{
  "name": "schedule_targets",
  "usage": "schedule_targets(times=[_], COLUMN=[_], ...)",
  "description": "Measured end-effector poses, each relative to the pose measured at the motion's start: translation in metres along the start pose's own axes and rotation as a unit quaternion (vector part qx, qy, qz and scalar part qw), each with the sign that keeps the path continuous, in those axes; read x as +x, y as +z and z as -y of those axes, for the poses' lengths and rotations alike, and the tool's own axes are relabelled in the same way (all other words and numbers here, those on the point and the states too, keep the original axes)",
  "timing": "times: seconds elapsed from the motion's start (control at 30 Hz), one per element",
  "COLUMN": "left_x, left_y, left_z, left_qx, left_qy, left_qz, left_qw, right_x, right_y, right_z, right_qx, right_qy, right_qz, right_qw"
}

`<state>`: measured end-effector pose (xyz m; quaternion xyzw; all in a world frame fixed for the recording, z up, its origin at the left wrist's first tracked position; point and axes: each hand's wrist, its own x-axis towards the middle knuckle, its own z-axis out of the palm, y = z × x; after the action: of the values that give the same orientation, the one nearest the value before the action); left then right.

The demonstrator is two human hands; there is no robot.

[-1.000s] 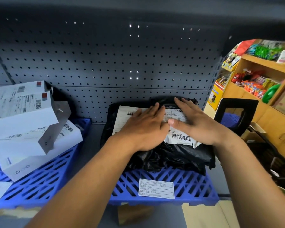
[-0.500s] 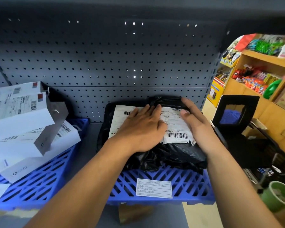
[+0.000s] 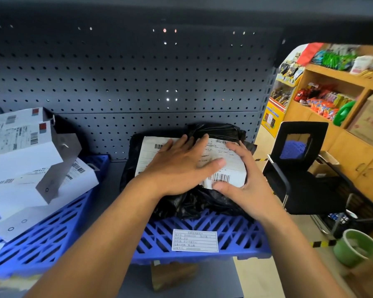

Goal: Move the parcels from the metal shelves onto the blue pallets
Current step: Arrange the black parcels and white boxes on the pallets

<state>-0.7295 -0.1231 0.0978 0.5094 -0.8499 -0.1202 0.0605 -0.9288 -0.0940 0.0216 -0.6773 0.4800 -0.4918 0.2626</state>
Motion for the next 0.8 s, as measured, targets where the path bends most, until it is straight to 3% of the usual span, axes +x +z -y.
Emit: schedule_targets(times=[0.2,0.4,0.67,0.8], left_x=[-0.001,0.0,0.007,0.007], left_y=[-0.002,-0.001,0.0,-0.001], left_z=[0.006,0.001,-0.001,0.003], left_qx=[0.03,-0.015,-0.017,-0.068], left_qy=[0.035,0.006,-0.025,-0.013], left_qz=[0.033,0.007,-0.027,-0.053], left_qw=[0.998,1.0,0.999,0.996], right_x=[-0.006,-0.003,0.005,-0.004], right_y=[0.0,-0.006,-0.003,0.003], right_z=[-0.003,-0.003,0.014,0.016], right_qx=[0.006,-0.002,0.052,0.017], right_qy=[0.001,0.002,0.07,0.042], right_qz=[-0.002,0.002,-0.032,-0.049], right_qw=[1.0,1.0,0.996,0.998])
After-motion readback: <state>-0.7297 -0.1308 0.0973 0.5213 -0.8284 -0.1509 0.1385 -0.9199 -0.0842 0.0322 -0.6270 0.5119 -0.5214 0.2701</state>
